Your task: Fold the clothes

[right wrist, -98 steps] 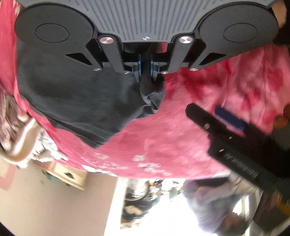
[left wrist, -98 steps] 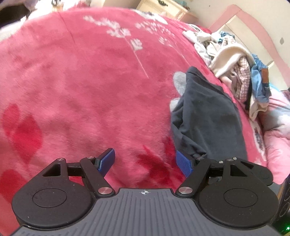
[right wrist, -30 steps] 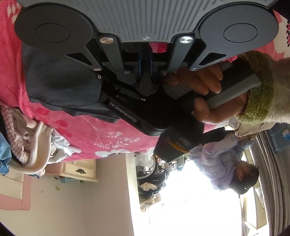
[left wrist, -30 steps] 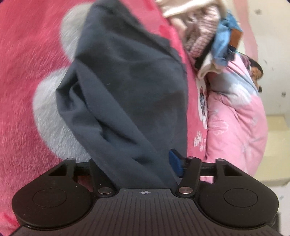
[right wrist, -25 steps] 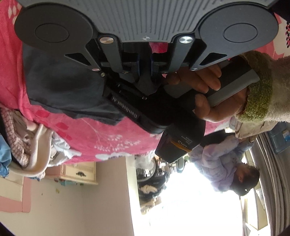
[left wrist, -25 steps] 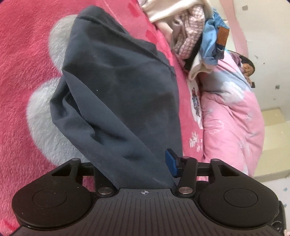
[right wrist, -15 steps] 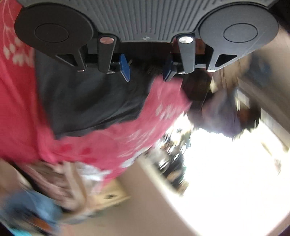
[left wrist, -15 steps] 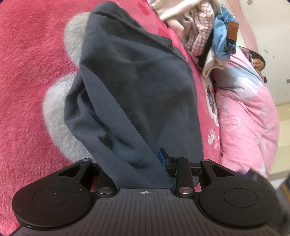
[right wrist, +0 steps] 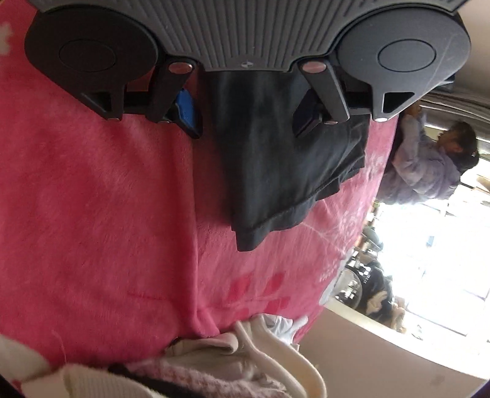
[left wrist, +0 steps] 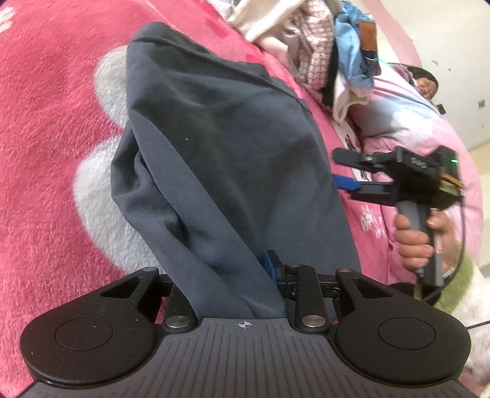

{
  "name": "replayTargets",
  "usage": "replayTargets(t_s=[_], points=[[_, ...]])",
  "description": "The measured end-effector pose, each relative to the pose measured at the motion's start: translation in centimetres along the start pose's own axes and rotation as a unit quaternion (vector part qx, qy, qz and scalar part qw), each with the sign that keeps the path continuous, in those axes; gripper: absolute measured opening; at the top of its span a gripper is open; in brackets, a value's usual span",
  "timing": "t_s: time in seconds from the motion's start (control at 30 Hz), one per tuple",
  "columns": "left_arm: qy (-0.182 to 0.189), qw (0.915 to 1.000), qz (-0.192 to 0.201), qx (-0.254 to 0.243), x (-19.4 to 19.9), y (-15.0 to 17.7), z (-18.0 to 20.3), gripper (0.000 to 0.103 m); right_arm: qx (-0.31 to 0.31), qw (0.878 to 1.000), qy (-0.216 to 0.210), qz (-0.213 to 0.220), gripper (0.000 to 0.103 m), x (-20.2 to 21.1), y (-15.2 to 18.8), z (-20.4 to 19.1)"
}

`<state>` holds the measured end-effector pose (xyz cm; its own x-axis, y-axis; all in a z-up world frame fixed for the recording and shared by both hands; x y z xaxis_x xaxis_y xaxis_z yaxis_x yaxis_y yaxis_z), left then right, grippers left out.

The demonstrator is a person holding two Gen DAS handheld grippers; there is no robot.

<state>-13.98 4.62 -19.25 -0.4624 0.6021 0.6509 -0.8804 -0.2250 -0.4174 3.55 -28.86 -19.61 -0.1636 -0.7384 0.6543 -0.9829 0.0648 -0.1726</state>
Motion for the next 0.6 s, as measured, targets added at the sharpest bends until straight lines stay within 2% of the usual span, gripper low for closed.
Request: replayTargets(t_s=[0.2, 0.43, 0.53, 0.6], points=[[0.019, 0.9997, 0.002, 0.019, -0.1, 0.1, -0.7, 0.026, -0.009, 0.998, -0.058, -0.007, 0.072, -1.4, -1.8, -0.1], [0.036, 0.9963, -0.001, 0.078, -0.4, 0.0, -1.8, 0.025, -0.012, 0.996, -0.083, -0.005, 0.072, -5.1, -5.2, -1.4], [0.044, 0.9927, 0.004, 0.113, -0.4, 0.3, -2.4, 0.025, 0.007, 0.996, -0.09, 0.005, 0.071, -5.0, -4.4, -1.3], [0.045, 0.9913, 0.007, 0.124, -0.3, 0.5, -2.6, 0.024, 0.02, 0.995, -0.094, -0.003, 0.071, -4.6, -3.6, -1.1]])
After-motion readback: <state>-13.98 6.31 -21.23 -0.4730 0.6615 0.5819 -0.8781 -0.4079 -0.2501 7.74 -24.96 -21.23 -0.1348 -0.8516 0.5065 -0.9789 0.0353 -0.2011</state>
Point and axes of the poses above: each gripper's, at about its wrist camera, not at the fingertips, and x roughly against the way its jaws point, z to its right, y to its underside, the point moved 3 cm from there along -x, roughly the way its jaws point, and after that the axes turned 8 degrees about -x, right-handed, at the moved point
